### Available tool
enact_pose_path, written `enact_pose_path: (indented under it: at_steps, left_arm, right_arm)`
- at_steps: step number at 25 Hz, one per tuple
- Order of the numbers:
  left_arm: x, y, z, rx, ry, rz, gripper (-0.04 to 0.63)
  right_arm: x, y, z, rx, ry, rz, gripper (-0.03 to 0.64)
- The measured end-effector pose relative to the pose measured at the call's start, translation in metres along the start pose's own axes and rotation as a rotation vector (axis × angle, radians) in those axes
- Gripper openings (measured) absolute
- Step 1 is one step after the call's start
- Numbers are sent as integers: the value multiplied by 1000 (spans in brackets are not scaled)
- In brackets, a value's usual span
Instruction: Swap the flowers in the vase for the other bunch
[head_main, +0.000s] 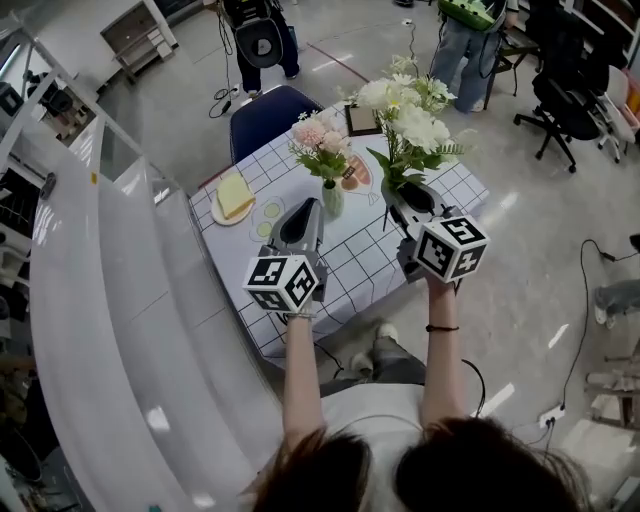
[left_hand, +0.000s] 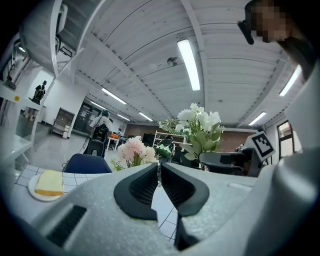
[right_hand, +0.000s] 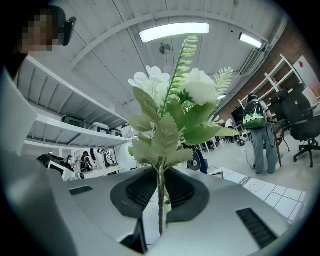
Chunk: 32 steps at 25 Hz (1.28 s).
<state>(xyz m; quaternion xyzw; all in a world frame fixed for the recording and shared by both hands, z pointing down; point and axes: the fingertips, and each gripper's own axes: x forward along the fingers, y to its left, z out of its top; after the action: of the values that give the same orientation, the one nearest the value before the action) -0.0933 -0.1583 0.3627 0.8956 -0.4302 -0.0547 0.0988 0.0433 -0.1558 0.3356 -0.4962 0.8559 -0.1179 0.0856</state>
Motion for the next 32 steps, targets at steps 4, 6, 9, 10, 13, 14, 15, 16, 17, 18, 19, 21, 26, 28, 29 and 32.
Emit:
enact_pose_path:
  at_steps: [4, 6, 9, 10, 13, 14, 15, 16, 17, 18, 19, 21, 26, 28, 29, 32]
  left_arm:
    - [14, 4, -7, -22, 12, 16, 18]
    - [21, 7, -11, -32, 21, 29, 18]
    - [30, 13, -18, -49, 34, 54, 18]
    - [33, 15, -21, -54, 38, 63, 18]
    - [41, 20, -25, -69, 29, 84, 20]
    - [44, 21, -26, -74, 22, 88, 20]
    - [47, 22, -27, -77, 18, 91, 21]
    - [51, 23, -29, -79, 18, 94, 23]
    - [54, 23, -31, -79, 21, 99, 26]
    - [56, 23, -33, -80, 24, 104, 32]
    - [58, 24, -35, -81, 27, 110, 40]
    - [60, 25, -37, -88, 30, 123, 54]
    - [65, 32, -43, -112, 36, 158, 77]
    - [66, 36, -45, -122, 38, 169, 92]
    - [66, 37, -47, -126, 42, 174, 97]
    - [67, 42, -51, -130, 57, 181, 112]
  right_arm:
    - [11, -14, 2, 13, 9, 18, 48]
    - [16, -21, 1, 20, 18, 26, 48]
    - [23, -32, -1, 30, 31, 38, 48]
    - [26, -35, -1, 34, 33, 43, 48]
    - [34, -45, -3, 42, 43, 59, 48]
    - [37, -48, -5, 44, 48, 64, 48]
    - [39, -51, -6, 46, 54, 67, 48]
    - [41, -55, -8, 47, 58, 70, 48]
    - [43, -58, -8, 49, 61, 73, 48]
    - [44, -61, -9, 52, 63, 77, 48]
    - [46, -63, -9, 56, 66, 80, 48]
    - [48, -67, -9, 64, 72, 87, 48]
    - [51, -72, -9, 66, 89, 99, 48]
    - [53, -73, -9, 66, 93, 103, 48]
    - [54, -73, -10, 67, 95, 105, 48]
    - [57, -75, -14, 78, 101, 103, 48]
